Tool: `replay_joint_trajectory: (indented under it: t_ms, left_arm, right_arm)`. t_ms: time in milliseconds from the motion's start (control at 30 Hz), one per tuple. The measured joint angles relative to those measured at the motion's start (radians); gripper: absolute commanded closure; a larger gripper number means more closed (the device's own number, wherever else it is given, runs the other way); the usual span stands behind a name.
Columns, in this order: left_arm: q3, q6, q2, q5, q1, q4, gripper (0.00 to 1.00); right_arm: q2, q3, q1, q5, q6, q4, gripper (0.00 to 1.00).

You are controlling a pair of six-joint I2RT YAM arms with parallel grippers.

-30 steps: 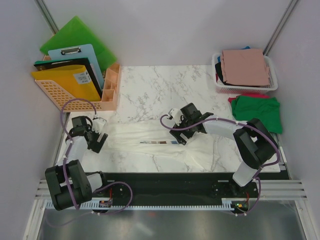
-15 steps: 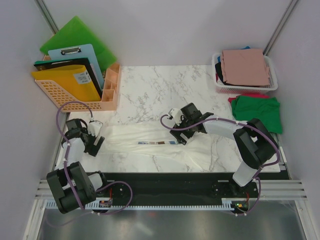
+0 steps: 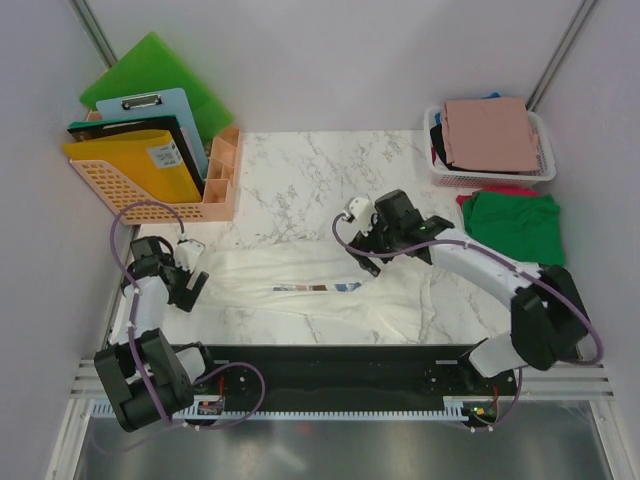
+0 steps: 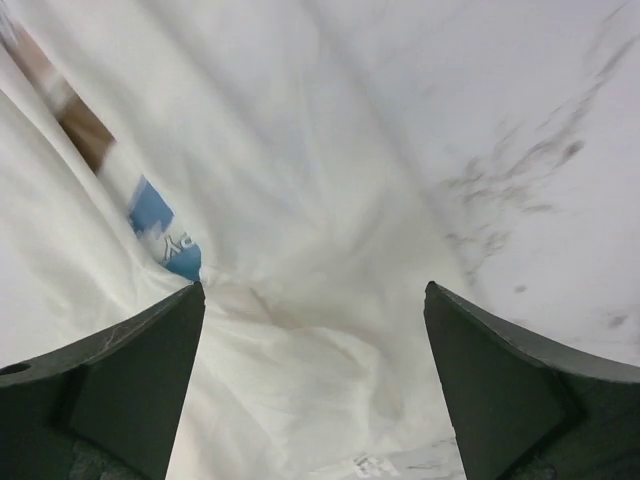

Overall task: Fold and stack the t-shirts
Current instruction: Fold the tshirt

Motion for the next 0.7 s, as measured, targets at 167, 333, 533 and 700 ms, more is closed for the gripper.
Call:
replay_joint_trajectory:
  t_ms: [167,333,533,700]
  left_arm:
    - [0.020,0.000,0.026,0.009,0.000,-0.003,0.00]
    - [0.021,-0.001,0.056,0.035,0.002,-0.009,0.00]
    - [0.026,-0.001,-0.032,0.172,0.005,-0.075,0.00]
    - [0.172,-0.017,-0.291,0.341,0.005,-0.178,0.00]
  right_arm:
    - [-0.306,0.181,-0.007,-0.013,0.004,0.000,0.02]
    - [-0.587,0.217,-0.010,0.002,-0.013,0.119,0.02]
    - [-0.611,0.109,-0.010,0.061,-0.046,0.155,0.02]
    - [-0.546,0.014,-0.013,0.089,-0.056,0.102,0.02]
